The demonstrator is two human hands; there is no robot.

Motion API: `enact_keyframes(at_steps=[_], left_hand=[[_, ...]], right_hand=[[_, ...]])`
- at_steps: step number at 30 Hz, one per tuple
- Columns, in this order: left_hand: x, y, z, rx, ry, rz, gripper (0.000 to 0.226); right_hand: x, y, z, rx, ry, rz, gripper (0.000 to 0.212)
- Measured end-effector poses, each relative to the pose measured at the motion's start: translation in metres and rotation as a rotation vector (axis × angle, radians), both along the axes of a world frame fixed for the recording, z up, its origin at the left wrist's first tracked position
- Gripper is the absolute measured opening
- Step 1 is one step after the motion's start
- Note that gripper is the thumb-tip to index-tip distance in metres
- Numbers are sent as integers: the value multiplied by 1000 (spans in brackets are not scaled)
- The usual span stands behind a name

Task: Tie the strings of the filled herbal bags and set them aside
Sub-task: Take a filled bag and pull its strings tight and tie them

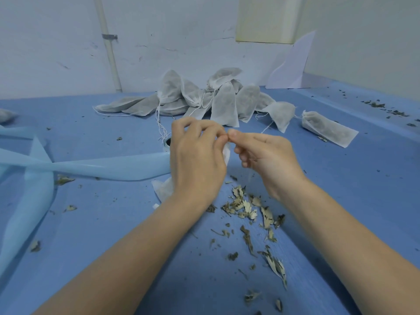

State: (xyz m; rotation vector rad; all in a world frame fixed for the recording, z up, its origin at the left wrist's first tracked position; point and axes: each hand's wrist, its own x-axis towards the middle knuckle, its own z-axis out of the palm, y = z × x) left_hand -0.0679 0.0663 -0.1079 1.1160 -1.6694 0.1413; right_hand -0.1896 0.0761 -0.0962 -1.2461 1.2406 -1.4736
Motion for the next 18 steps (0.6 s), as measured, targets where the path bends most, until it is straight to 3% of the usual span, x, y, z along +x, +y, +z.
enact_keyframes(at_steps=[4,6,11,18], left_hand=[[-6,2,9,384,224,-62,11],[-7,2,15,488,273,-84,14],[-2,7,31,583,356,-197,29],[8,-1,41,559,560,-150,29]], right_hand=[[5,-3,-4,-61,91,21,20],[13,-4,-6,-77,17,38,20],[20,-5,-4,-91,-153,27,18],[19,-4,-5,-138,-30,-19,12]])
